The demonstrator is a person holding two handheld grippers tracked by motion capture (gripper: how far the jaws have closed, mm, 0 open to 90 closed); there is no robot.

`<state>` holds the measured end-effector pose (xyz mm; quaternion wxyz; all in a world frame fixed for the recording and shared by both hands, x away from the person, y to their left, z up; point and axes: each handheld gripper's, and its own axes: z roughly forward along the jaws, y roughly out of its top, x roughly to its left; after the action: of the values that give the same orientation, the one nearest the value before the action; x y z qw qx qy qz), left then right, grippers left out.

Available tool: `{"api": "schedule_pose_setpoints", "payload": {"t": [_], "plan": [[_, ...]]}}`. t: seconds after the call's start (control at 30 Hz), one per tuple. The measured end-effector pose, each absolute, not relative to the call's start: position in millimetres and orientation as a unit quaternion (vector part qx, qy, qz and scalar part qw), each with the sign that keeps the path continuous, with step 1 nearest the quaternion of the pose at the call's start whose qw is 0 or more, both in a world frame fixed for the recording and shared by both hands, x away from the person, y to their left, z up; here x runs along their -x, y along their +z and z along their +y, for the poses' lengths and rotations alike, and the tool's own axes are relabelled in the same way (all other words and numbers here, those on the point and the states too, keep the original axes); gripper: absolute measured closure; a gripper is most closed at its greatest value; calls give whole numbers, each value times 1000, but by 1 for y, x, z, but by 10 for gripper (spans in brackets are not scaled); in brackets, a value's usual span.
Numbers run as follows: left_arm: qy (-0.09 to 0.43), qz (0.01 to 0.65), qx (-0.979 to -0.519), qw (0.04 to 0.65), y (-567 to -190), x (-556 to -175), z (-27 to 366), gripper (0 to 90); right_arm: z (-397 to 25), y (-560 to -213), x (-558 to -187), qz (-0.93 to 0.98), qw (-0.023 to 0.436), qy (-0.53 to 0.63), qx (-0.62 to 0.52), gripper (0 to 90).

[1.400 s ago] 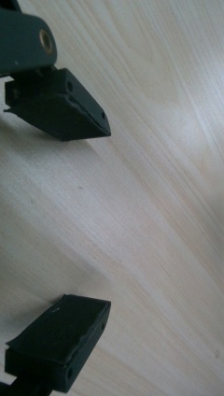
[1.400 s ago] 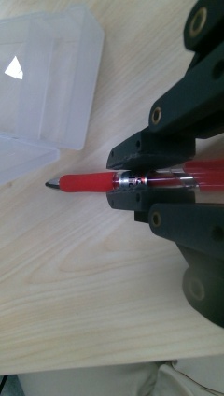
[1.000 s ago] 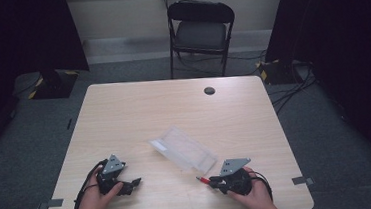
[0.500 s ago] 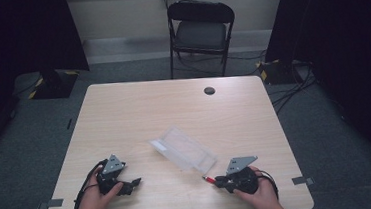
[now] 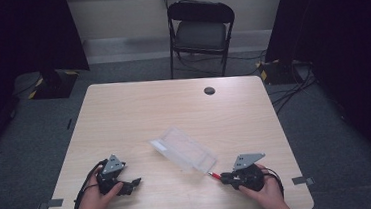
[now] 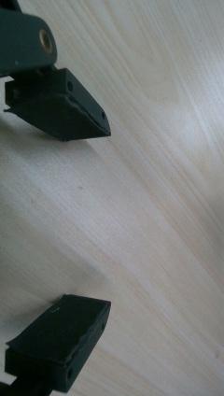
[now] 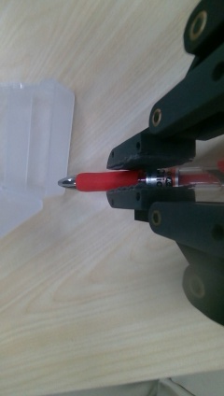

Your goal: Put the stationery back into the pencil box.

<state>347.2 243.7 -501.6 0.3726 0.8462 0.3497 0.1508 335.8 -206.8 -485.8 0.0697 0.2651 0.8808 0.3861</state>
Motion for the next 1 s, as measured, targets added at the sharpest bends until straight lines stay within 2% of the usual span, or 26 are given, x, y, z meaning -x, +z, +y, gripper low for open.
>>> {"api": "schedule_pose_setpoints", "payload": {"t": [0.57, 1.0], "plan": [[151, 350, -846, 373, -502, -347, 244, 139, -231, -486, -349, 861, 94, 386, -317, 799], [151, 350, -846, 373, -502, -347, 244, 140, -243, -486, -374, 836, 137, 389, -362, 799]]}}
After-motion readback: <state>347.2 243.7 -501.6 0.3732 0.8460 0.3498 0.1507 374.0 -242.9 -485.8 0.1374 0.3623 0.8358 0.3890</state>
